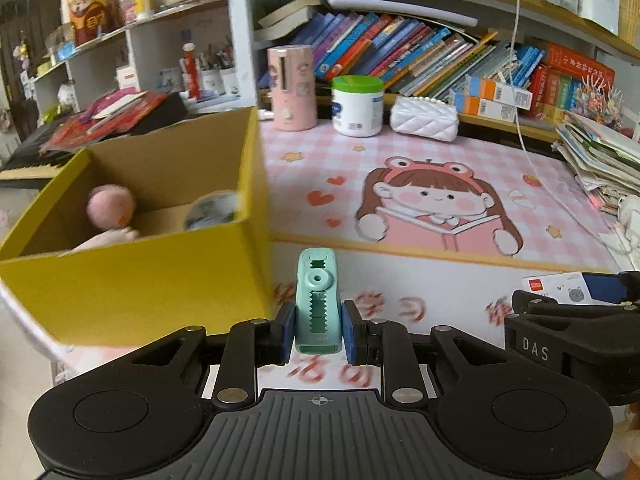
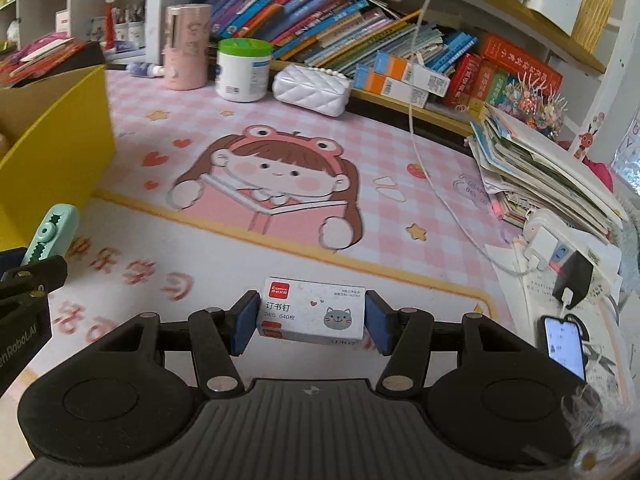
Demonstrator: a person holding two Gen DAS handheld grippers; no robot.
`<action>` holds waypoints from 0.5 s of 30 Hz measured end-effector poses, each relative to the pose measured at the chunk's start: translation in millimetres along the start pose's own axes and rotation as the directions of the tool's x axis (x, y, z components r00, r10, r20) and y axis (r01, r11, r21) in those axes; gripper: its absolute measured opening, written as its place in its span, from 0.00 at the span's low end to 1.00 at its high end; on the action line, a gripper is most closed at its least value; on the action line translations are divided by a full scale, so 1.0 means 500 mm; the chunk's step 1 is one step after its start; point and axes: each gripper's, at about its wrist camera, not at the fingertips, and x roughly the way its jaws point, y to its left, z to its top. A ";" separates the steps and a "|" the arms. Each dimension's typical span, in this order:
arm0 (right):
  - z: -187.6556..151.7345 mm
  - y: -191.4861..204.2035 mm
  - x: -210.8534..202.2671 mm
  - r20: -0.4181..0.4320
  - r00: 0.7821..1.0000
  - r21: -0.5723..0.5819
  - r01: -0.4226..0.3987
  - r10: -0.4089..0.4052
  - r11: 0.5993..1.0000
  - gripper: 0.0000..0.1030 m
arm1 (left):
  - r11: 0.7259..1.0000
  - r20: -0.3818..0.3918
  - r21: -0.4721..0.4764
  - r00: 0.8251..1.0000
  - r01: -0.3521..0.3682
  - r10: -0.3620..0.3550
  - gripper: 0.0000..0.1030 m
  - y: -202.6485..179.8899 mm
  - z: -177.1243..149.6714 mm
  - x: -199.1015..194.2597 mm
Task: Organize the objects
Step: 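Lift and carry the stapler and staple box toward the yellow box with both grippers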
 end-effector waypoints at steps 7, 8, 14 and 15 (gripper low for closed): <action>-0.030 0.093 -0.073 0.019 0.999 -0.043 -0.034 0.035 0.998 0.52 | 1.000 0.012 -0.013 1.000 -0.008 0.008 0.22 0.084 -0.040 -0.061; -0.033 0.106 -0.082 0.023 0.999 -0.047 -0.039 0.040 0.998 0.52 | 1.000 0.017 -0.013 1.000 -0.009 0.010 0.22 0.095 -0.045 -0.069; -0.052 0.180 -0.130 0.036 0.997 -0.057 -0.071 0.073 0.996 0.52 | 0.999 0.031 -0.026 0.999 -0.029 0.030 0.22 0.168 -0.074 -0.112; -0.055 0.192 -0.138 0.037 0.996 -0.059 -0.076 0.078 0.995 0.52 | 0.999 0.031 -0.029 0.999 -0.033 0.034 0.22 0.180 -0.080 -0.118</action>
